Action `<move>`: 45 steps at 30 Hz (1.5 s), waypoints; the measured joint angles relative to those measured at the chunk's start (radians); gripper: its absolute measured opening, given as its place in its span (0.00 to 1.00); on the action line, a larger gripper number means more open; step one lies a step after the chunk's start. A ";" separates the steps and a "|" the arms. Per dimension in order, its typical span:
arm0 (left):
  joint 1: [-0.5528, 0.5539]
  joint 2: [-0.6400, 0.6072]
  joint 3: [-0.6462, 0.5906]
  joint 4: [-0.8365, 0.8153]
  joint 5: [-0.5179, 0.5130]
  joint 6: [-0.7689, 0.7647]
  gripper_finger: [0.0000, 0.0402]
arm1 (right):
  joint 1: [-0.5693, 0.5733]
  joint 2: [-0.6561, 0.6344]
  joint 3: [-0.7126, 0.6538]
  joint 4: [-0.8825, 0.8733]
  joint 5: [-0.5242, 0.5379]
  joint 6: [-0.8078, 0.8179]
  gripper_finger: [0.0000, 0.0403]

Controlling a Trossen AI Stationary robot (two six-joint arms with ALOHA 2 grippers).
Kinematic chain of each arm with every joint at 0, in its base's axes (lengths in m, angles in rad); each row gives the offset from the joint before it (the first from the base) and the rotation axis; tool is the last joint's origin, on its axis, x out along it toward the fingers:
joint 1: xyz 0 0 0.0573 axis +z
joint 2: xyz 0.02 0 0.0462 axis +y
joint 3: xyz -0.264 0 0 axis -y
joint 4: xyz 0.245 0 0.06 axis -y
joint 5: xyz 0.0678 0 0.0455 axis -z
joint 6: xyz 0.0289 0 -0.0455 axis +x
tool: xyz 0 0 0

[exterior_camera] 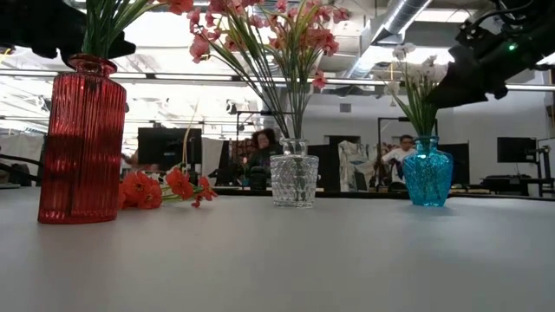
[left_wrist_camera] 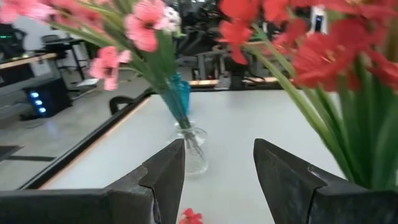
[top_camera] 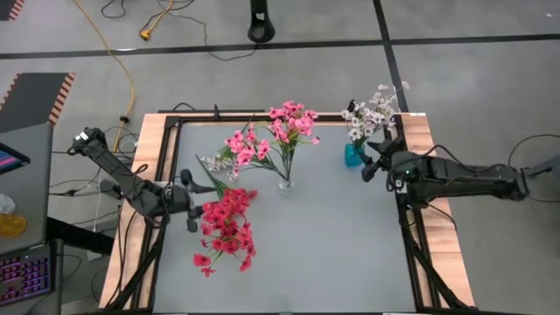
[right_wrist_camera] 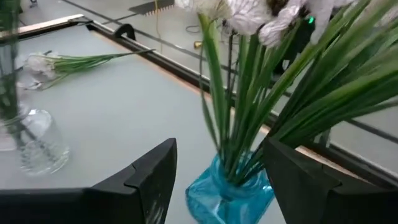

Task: Sort flowers into vase by color
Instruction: Put the bottom white flowers into the blue base, then put the white flowers into the blue base

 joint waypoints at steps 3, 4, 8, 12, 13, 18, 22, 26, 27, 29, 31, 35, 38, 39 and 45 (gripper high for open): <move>0.000 -0.033 0.000 0.000 -0.031 -0.007 0.45 | 0.036 0.000 0.001 -0.001 -0.005 0.001 0.66; 0.000 -0.047 0.000 0.000 -0.040 -0.007 0.45 | 0.049 0.000 0.001 -0.001 -0.007 0.001 0.66; 0.000 -0.113 0.000 0.000 -0.080 -0.007 0.45 | 0.103 0.003 0.001 0.000 -0.007 0.004 0.66; 0.000 -0.187 0.000 0.000 -0.178 -0.032 0.45 | 0.152 0.010 0.001 0.000 -0.008 0.035 0.66; 0.000 -0.206 0.000 0.000 -0.203 -0.038 0.45 | 0.164 0.015 0.001 0.000 -0.009 0.050 0.66; 0.006 -0.304 0.000 0.000 -0.273 -0.050 0.45 | 0.219 0.044 0.001 0.002 -0.009 0.090 0.66; 0.035 -0.362 0.031 0.000 -0.304 -0.045 0.45 | 0.252 0.085 0.001 0.015 -0.009 0.092 0.66; 0.066 -0.384 0.082 0.000 -0.310 0.015 0.45 | 0.275 0.131 0.001 0.069 -0.009 0.099 0.66; 0.073 -0.384 0.095 -0.001 -0.312 0.027 0.45 | 0.279 0.142 0.001 0.078 -0.009 0.099 0.66; 0.087 -0.383 0.124 -0.025 -0.313 0.034 0.45 | 0.285 0.164 0.001 0.097 -0.009 0.099 0.66; 0.097 -0.383 0.148 -0.071 -0.312 0.021 0.45 | 0.290 0.185 0.001 0.110 -0.009 0.098 0.66; 0.114 -0.383 0.178 -0.181 -0.299 -0.065 0.45 | 0.293 0.224 0.001 0.114 -0.009 0.098 0.66; 0.127 -0.377 0.187 -0.263 -0.278 -0.159 0.45 | 0.293 0.249 0.001 0.115 -0.009 0.098 0.66; 0.132 -0.372 0.188 -0.283 -0.273 -0.186 0.45 | 0.293 0.258 0.001 0.116 -0.009 0.098 0.66; 0.187 -0.326 0.188 -0.389 -0.192 -0.362 0.45 | 0.293 0.303 0.001 0.164 -0.009 0.098 0.66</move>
